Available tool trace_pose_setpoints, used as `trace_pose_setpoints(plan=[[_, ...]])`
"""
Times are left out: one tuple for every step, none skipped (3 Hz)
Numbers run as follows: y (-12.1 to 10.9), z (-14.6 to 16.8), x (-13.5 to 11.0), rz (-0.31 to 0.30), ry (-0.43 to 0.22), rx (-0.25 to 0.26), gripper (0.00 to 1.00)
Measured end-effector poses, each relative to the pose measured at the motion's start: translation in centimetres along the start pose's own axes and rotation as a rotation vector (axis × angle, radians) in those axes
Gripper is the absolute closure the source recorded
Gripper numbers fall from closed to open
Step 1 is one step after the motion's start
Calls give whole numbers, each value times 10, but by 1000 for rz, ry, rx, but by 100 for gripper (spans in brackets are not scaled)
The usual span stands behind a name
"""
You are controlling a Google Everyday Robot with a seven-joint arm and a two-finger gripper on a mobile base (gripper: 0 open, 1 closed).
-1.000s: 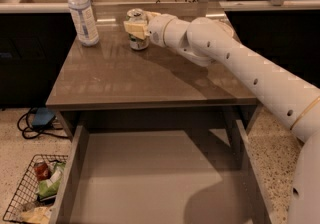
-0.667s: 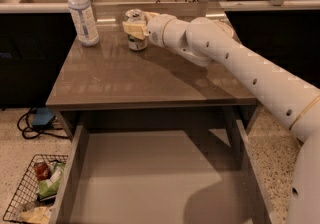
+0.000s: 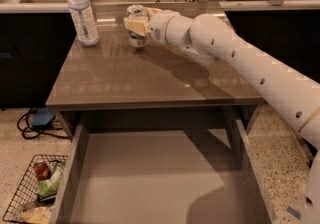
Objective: Place 7up can into top drawer
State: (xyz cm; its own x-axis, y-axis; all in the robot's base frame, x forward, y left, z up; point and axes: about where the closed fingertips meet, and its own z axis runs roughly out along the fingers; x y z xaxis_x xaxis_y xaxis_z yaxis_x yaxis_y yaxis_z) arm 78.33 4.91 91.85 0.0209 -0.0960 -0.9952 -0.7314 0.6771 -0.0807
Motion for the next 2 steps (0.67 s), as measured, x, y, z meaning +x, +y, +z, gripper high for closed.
trace_pose_setpoints(plan=[[7, -24, -28, -32, -13, 18, 100], [20, -55, -51, -56, -17, 34, 100]])
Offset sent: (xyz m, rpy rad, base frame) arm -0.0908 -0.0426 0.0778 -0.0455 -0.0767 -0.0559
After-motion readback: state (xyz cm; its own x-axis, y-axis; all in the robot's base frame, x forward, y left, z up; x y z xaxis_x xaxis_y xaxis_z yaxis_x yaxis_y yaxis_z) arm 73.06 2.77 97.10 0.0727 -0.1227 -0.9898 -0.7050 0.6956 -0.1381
